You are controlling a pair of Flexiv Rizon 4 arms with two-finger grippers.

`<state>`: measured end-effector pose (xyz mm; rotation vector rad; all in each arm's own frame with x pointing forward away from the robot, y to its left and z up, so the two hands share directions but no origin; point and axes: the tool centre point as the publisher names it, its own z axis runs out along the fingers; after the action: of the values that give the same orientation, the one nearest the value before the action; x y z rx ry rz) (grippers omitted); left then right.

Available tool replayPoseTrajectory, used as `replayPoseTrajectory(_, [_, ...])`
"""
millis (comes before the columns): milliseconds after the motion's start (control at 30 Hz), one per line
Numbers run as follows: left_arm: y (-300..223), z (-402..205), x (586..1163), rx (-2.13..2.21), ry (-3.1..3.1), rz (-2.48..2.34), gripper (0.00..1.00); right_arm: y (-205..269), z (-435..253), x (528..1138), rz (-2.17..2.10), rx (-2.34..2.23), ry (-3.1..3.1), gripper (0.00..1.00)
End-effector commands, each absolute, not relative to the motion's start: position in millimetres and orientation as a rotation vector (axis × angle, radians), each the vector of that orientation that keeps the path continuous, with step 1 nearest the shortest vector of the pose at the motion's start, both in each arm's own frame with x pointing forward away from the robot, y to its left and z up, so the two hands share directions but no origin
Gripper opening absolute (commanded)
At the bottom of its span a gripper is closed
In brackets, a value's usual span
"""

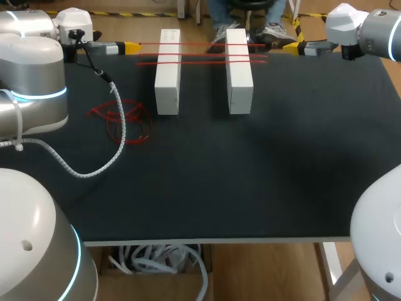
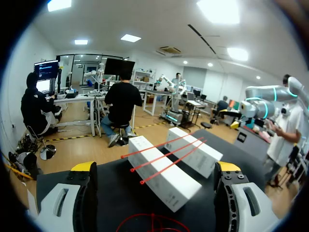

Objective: Grab the tape and strap the tape.

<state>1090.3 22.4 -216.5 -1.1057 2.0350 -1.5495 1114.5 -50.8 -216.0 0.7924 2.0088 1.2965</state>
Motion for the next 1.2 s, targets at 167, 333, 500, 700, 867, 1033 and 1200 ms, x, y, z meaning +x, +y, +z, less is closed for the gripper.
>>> replayPoseTrajectory(167, [22,-218,1090,-1.103,2.029,-1.553,1.0,-51,-216,1116,1.297,0.791,2.015,1.0])
replayPoseTrajectory(333, [22,-218,1090,-1.103,2.029,-1.553,1.0,-51,-216,1116,1.297,0.791,2.015,1.0])
replayPoseTrajectory(500, [22,-218,1090,-1.103,2.029,-1.553,1.0,-51,-216,1116,1.297,0.791,2.015,1.0])
replayPoseTrajectory(700, [38,-226,1087,-0.965,2.11,-1.536,1.0,-51,-216,1116,1.297,0.791,2.015,1.0])
replayPoseTrajectory(867, [47,-239,1080,-0.718,2.302,-1.573,1.0,-51,-216,1116,1.297,0.791,2.015,1.0])
replayPoseTrajectory(1033, [49,-243,1070,-0.461,2.459,-1.73,1.0,-51,-216,1116,1.297,0.791,2.015,1.0])
replayPoseTrajectory(1200, [41,-252,1063,-0.375,2.517,-1.687,1.0,-51,-216,1116,1.297,0.791,2.015,1.0])
